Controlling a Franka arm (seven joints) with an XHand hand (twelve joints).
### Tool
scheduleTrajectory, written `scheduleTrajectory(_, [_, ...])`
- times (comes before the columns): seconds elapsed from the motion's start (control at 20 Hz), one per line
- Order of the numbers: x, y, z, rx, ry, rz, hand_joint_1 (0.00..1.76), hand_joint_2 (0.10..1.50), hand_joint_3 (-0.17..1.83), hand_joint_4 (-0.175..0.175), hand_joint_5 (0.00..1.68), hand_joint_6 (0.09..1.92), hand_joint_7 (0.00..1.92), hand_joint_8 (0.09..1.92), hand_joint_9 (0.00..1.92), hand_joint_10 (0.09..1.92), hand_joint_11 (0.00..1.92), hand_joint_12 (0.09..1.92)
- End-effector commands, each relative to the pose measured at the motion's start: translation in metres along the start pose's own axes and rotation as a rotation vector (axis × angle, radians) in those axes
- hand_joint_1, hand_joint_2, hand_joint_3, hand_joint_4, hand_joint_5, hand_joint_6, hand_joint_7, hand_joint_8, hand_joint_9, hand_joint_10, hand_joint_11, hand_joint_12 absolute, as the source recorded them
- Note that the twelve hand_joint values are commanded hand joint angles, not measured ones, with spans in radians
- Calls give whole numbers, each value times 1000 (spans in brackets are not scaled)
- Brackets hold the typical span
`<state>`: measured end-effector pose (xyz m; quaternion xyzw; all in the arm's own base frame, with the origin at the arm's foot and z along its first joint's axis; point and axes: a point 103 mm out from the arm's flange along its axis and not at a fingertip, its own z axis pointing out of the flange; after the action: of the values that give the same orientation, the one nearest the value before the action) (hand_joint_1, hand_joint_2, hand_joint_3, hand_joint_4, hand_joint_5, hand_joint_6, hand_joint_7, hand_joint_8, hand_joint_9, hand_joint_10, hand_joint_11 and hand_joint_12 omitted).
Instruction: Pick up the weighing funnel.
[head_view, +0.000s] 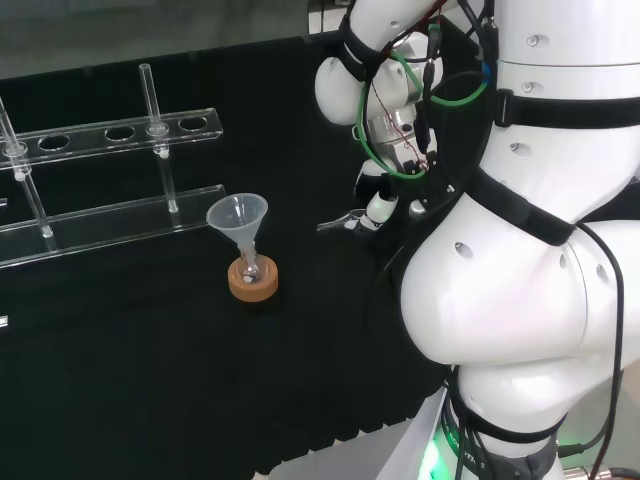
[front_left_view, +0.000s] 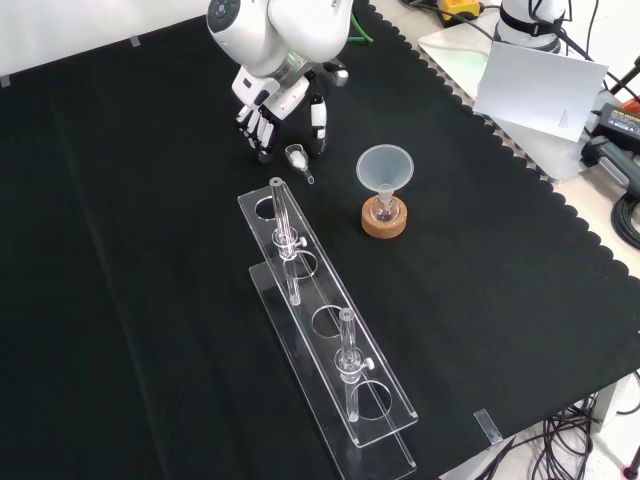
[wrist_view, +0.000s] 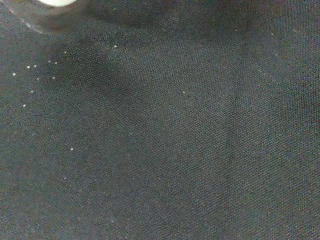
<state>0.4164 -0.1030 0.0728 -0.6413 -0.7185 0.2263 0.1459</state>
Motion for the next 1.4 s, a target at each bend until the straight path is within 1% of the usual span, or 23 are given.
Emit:
scheduleTrajectory(0.05, [-1, 3, 4, -4, 9, -1, 766, 762, 41, 34, 617, 87, 695, 442, 402, 631, 0, 1275])
scheduleTrajectory(0.35, [-3, 5, 6, 2, 7, 4, 770, 762, 42, 34, 622, 87, 695, 438, 403, 627, 0, 1275])
scheduleTrajectory(0.8, [0, 5, 10, 8, 15, -12, 775, 763, 45, 37, 653, 87, 727, 444, 425, 626, 0, 1275])
scheduleTrajectory(1.1, [-1, 10, 6, 9, 38, -2, 778, 764, 47, 44, 691, 87, 773, 451, 449, 621, 0, 1279])
scheduleTrajectory(1.4, [2, 13, 4, 5, 54, -7, 780, 763, 54, 56, 759, 99, 859, 435, 476, 585, 0, 1290])
